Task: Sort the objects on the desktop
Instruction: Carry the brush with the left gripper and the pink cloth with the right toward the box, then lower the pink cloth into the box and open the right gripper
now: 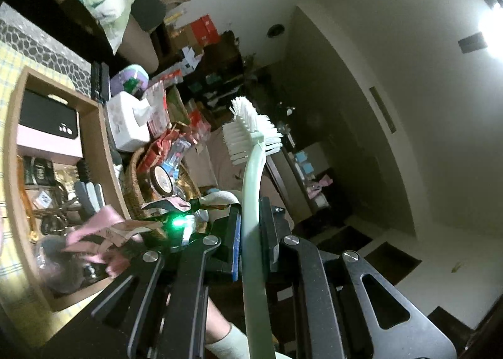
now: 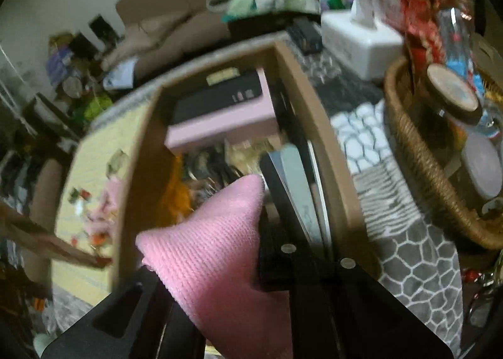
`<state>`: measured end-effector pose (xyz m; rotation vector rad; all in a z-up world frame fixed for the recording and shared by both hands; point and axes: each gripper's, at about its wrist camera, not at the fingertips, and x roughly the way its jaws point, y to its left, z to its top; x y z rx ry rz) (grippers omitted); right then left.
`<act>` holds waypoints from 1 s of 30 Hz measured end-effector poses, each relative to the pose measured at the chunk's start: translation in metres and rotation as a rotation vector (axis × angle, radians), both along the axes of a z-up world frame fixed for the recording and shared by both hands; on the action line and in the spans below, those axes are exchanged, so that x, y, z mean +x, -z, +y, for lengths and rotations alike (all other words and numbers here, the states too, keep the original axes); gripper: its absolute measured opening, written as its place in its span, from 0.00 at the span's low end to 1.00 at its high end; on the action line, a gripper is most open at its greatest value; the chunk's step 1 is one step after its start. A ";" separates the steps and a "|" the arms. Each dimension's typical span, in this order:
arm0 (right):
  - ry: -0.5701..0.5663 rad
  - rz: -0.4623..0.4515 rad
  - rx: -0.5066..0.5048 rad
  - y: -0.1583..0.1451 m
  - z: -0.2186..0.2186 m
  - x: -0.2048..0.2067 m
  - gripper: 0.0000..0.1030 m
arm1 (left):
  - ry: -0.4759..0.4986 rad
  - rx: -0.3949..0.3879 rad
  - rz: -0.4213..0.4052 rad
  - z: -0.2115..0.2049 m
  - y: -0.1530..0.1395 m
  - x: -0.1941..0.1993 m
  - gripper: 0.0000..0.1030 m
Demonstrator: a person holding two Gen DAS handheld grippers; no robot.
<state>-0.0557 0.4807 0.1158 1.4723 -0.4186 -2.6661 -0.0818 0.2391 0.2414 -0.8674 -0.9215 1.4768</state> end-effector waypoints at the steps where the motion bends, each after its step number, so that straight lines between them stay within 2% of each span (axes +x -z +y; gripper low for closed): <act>1: -0.022 -0.026 0.020 0.007 -0.003 -0.003 0.40 | 0.003 0.002 -0.003 0.004 0.001 -0.001 0.09; 3: -0.048 -0.064 0.119 0.015 -0.008 -0.004 0.62 | 0.009 0.006 -0.007 0.011 0.005 -0.003 0.09; 4: -0.046 -0.054 0.143 0.013 -0.007 -0.002 0.67 | 0.010 0.008 -0.009 0.014 0.006 -0.004 0.09; 5: -0.048 -0.033 0.133 0.009 -0.004 0.002 0.68 | 0.012 0.008 -0.013 0.016 0.008 -0.004 0.09; 9: 0.001 0.107 0.010 -0.026 0.021 0.033 0.81 | 0.011 0.011 -0.027 0.023 0.014 -0.007 0.09; 12: 0.053 0.215 -0.087 -0.044 0.041 0.061 0.83 | 0.011 0.016 -0.035 0.026 0.016 -0.007 0.09; 14: 0.069 0.237 -0.096 -0.046 0.044 0.064 0.83 | 0.009 0.019 -0.041 0.030 0.018 -0.006 0.09; 16: 0.051 0.134 0.031 -0.033 0.034 0.046 0.83 | 0.009 0.018 -0.046 0.033 0.017 -0.006 0.09; 18: 0.014 -0.011 0.181 -0.013 0.019 0.024 0.80 | 0.011 0.007 -0.042 0.036 0.015 -0.005 0.09; 19: 0.005 -0.013 0.206 -0.012 0.016 0.020 0.77 | 0.011 0.004 -0.041 0.037 0.014 -0.004 0.09; 20: 0.006 0.022 0.205 -0.018 0.016 0.019 0.77 | 0.011 0.003 -0.039 0.037 0.013 -0.004 0.09; 22: 0.044 0.127 0.130 -0.036 0.022 0.020 0.82 | 0.005 0.002 -0.035 0.038 0.011 -0.006 0.09; 23: 0.055 0.149 0.100 -0.039 0.025 0.019 0.85 | 0.005 0.002 -0.035 0.038 0.010 -0.006 0.09; 24: 0.048 0.121 0.110 -0.036 0.023 0.014 0.86 | 0.003 0.001 -0.034 0.038 0.010 -0.007 0.09; 26: -0.023 -0.037 0.144 -0.019 0.015 -0.002 0.85 | 0.002 -0.001 -0.036 0.037 0.010 -0.008 0.09; 27: -0.033 -0.059 0.166 -0.015 0.012 -0.003 0.85 | 0.001 0.003 -0.037 0.037 0.011 -0.008 0.09; 28: -0.024 -0.008 0.165 -0.021 0.013 0.003 0.85 | 0.000 0.005 -0.038 0.036 0.011 -0.008 0.09; 30: 0.023 0.149 0.065 -0.034 0.025 0.024 0.89 | 0.000 0.003 -0.041 0.034 0.014 -0.009 0.09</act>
